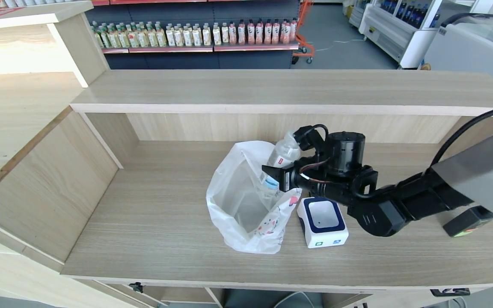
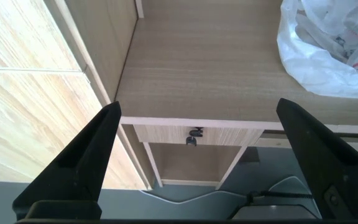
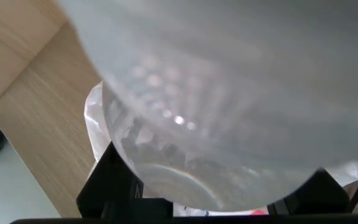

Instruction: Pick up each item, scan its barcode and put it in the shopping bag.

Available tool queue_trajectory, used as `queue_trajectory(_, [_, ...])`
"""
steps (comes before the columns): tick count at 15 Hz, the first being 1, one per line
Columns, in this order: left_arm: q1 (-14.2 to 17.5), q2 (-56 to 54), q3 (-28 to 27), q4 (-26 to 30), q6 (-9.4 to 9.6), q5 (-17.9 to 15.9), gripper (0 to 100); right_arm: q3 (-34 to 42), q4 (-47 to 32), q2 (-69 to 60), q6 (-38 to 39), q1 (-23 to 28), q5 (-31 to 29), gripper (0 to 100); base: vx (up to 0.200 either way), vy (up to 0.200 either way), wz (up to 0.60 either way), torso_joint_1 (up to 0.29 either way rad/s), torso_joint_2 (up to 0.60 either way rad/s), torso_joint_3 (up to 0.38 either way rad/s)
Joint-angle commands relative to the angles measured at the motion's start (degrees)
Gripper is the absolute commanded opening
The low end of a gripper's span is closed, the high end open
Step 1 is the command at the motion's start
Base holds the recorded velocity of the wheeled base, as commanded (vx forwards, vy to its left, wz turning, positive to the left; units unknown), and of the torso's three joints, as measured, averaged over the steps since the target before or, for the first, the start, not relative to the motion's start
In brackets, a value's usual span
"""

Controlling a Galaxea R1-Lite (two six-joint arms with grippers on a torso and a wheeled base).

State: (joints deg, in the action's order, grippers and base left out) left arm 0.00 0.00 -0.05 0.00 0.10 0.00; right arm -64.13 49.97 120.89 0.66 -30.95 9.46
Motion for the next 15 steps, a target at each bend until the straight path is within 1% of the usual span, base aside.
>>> queue_trajectory(1, [0.00, 0.09, 0.05, 0.00, -0.01, 0.00, 100, -3.37, 1.01, 5.40, -2.33, 0.54, -1.29, 0, 0.000, 0.000, 0.00, 0.000, 0.00, 0.000])
queue_trajectory(3, [0.00, 0.09, 0.05, 0.00, -0.01, 0.00, 100, -7.58, 1.89, 8.66, -3.21, 0.81, -4.98, 0, 0.000, 0.000, 0.00, 0.000, 0.00, 0.000])
queue_trajectory(9, [0.00, 0.09, -0.04, 0.00, -0.01, 0.00, 100, -13.91, 1.97, 14.81, -5.40, 0.45, -6.12, 0, 0.000, 0.000, 0.00, 0.000, 0.00, 0.000])
queue_trajectory(12, [0.00, 0.09, -0.04, 0.00, -0.01, 0.00, 100, -14.35, 1.71, 16.30, -9.62, 0.72, -6.12, 0, 0.000, 0.000, 0.00, 0.000, 0.00, 0.000])
queue_trajectory(15, [0.00, 0.09, -0.04, 0.00, -0.01, 0.00, 100, -14.35, 1.62, 16.65, -9.80, 0.63, -6.12, 0, 0.000, 0.000, 0.00, 0.000, 0.00, 0.000])
